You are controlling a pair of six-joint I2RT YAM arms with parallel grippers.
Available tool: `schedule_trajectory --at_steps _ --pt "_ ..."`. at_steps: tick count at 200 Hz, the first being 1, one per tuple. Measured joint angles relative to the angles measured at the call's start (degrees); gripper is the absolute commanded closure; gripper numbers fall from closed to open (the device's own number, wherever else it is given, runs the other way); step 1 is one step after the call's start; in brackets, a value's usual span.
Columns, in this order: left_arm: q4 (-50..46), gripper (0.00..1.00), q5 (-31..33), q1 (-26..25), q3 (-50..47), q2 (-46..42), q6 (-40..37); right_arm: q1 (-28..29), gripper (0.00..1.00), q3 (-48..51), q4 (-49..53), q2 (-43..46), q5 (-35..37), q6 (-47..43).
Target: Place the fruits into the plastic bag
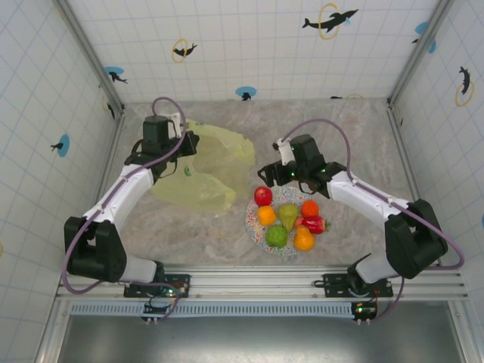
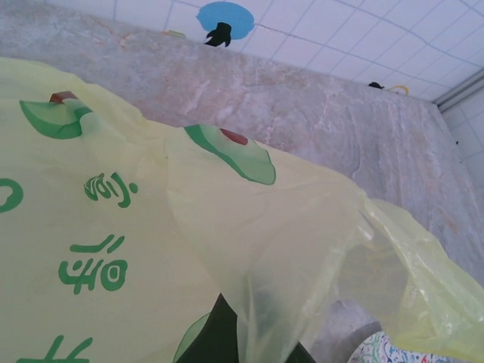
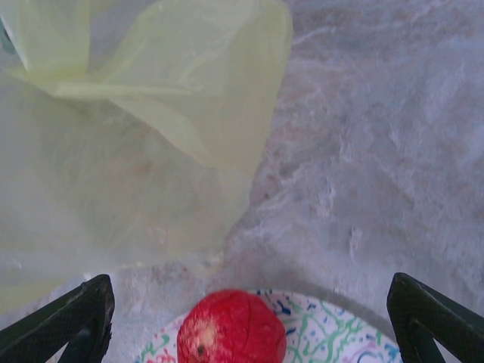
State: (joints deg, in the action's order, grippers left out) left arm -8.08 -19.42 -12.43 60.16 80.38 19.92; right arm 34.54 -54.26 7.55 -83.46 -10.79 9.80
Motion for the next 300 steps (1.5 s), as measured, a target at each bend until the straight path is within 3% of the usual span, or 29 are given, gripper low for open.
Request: schedule_trajectory --at_steps 52,129,208,261,300 --pt "1.16 1.0 -3.28 0.0 0.11 0.96 0.52 5.33 0.05 2.67 0.46 -1.42 4.81 0.96" --pt "2.16 1.0 -4.87 0.17 -0.2 1.07 1.11 12.81 0.1 0.52 3.04 -10.45 15.89 0.42" --pt "2.23 1.0 -5.57 0.98 -0.87 1.07 1.09 12.98 0.4 -2.27 2.97 -15.32 18.73 0.09" --pt "2.21 1.0 -5.7 0.98 -1.68 1.05 1.27 11.89 0.44 -2.47 3.06 -13.64 21.51 -0.5" --pt "2.49 1.0 -6.54 0.98 -2.49 1.05 2.73 8.83 0.47 4.07 -3.28 -0.15 20.41 -2.45"
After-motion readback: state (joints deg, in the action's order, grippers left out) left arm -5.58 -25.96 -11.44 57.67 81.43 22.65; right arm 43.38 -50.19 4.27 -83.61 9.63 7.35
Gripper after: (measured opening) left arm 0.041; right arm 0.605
